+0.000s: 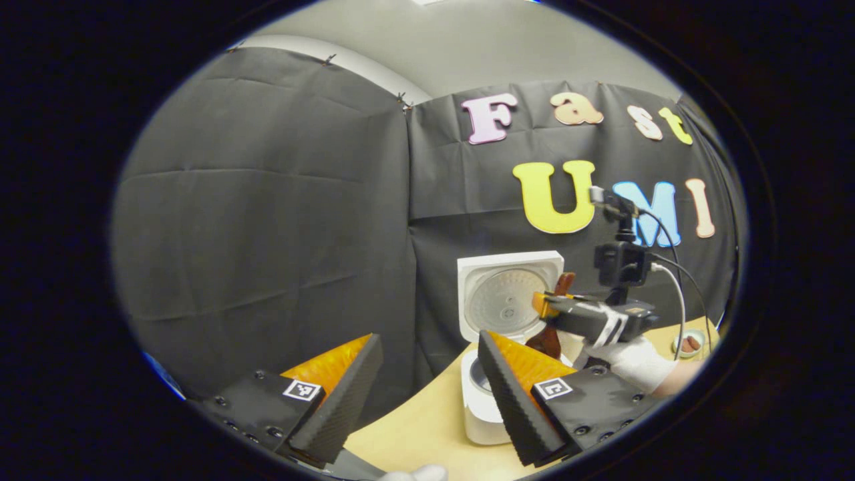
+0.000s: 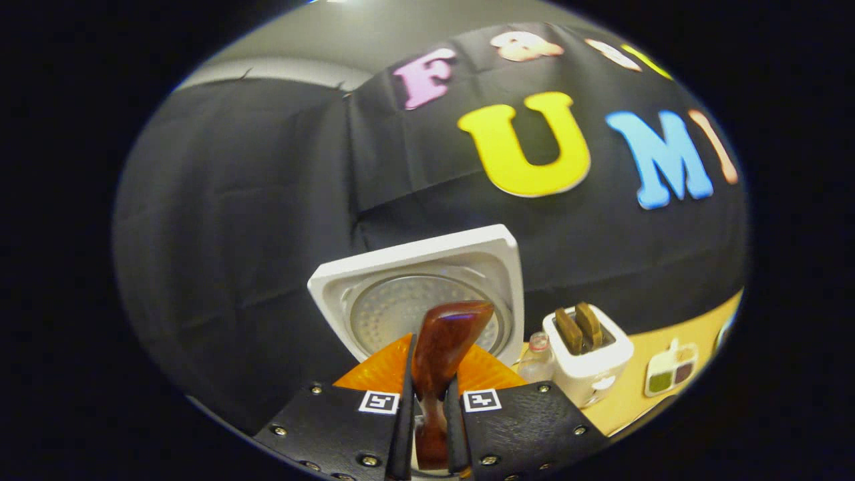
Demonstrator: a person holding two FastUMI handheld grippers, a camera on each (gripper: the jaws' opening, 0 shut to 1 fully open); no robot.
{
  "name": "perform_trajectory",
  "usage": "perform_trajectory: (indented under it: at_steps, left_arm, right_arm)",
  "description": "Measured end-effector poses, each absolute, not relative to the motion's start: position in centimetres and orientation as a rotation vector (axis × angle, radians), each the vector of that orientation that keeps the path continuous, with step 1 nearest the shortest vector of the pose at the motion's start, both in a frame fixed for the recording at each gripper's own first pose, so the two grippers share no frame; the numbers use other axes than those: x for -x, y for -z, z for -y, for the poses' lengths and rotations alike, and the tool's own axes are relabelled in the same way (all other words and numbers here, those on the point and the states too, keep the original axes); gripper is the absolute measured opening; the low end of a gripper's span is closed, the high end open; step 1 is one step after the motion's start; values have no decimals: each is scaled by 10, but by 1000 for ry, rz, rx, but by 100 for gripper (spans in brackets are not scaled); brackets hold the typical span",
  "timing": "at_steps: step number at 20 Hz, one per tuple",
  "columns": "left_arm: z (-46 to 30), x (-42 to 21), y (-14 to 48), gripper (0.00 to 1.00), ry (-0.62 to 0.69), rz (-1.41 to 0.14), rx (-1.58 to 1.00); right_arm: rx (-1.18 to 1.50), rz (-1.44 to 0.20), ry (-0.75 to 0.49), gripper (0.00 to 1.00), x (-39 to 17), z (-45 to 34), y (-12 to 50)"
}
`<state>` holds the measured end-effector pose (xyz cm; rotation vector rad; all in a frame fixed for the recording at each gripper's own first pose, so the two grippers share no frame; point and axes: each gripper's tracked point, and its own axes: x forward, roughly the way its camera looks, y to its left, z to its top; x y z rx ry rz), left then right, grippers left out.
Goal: Close the left gripper, press the button to open the rice cooker; take a wooden spoon from the chopstick holder with the right hand, scoop a spoonful of rice and pour it into the rice cooker, then put the wooden spoon back into the chopstick holder.
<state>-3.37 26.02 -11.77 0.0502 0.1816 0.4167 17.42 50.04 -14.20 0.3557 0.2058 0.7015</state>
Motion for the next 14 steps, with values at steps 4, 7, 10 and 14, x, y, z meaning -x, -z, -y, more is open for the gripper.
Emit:
perform_trajectory:
  at_steps: [4, 7, 10, 14]
  left_arm:
    - [-246, 28, 115, 100, -387, -176, -62]
    - [-229, 24, 111, 100, -351, -169, -62]
    - [-210, 17, 103, 100, -314, -154, -62]
    - [-175, 7, 96, 100, -249, -136, -67]
  right_arm:
    - [-436, -201, -637, 21, -195, -455, 132]
    - [-472, -203, -582, 21, -204, -419, 132]
    - [-512, -190, -509, 21, -215, -369, 132]
    - [-530, -164, -391, 21, -234, -283, 122]
